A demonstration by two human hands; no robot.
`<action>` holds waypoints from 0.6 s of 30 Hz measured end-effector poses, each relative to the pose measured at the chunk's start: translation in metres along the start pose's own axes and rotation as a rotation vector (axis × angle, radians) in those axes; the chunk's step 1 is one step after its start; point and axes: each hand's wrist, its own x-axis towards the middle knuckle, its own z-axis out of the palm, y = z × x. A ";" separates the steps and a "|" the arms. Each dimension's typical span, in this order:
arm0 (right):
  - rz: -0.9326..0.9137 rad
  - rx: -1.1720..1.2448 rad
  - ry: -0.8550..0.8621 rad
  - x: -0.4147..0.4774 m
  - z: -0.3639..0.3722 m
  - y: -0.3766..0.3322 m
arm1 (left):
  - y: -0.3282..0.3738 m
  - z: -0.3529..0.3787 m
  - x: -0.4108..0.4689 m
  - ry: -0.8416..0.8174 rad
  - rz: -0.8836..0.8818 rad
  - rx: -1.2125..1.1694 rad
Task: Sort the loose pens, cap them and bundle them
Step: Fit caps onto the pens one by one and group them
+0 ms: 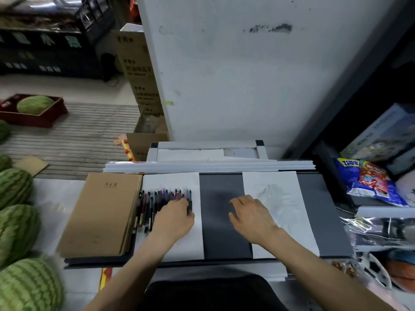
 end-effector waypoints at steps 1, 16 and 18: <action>0.008 -0.005 -0.005 -0.001 0.000 0.006 | 0.000 0.003 0.002 0.002 -0.025 -0.015; 0.153 -0.002 0.041 -0.024 0.004 0.098 | -0.002 0.031 0.049 0.115 -0.176 0.046; 0.145 -0.009 0.049 -0.024 0.006 0.103 | 0.000 0.029 0.050 0.108 -0.213 0.063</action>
